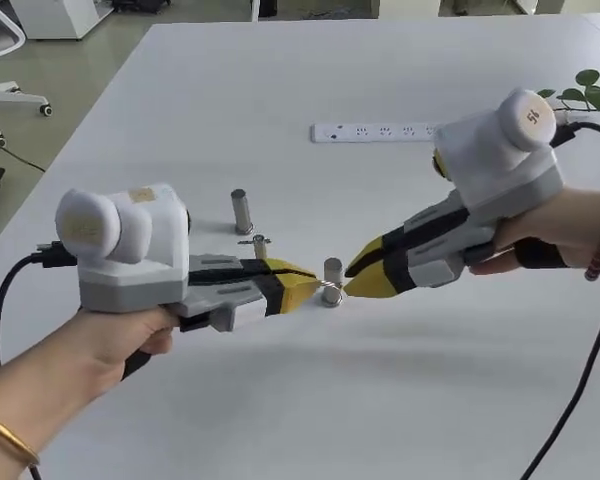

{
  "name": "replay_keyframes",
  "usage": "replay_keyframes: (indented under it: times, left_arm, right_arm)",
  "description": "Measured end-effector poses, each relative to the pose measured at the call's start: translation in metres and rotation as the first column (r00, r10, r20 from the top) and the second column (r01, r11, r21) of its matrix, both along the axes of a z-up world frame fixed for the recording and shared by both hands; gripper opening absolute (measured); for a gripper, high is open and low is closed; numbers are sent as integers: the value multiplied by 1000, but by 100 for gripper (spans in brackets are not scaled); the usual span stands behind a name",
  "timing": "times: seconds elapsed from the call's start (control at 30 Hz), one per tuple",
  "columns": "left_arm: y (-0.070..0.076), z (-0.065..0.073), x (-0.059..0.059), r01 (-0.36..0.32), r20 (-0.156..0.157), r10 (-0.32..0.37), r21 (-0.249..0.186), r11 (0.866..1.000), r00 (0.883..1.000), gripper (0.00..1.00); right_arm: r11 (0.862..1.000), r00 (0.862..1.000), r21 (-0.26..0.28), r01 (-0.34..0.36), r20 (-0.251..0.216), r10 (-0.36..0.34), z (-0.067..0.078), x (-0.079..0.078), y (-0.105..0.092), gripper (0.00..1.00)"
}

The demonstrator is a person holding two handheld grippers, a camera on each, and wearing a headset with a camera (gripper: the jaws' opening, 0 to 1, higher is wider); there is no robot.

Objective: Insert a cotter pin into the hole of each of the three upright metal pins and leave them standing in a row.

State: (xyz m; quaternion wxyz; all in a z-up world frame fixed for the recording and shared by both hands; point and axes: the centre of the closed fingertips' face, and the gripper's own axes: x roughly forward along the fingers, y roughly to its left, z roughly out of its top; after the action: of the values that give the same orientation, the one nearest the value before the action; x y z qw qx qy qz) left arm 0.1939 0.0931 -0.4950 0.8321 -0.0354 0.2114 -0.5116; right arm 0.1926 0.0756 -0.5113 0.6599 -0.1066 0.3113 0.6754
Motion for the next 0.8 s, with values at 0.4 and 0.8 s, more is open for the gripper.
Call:
replay_keyframes:
  times: [0.4,0.8]
  left_arm:
    - [-6,2,-18,86,-14,-86,-41,995,996,0]
    - [-13,11,-30,133,-13,-134,-85,987,991,0]
  right_arm:
    - [996,993,38,-76,-88,79,1,-24,-2,9]
    - [986,981,71,-150,-110,157,7,-41,1,8]
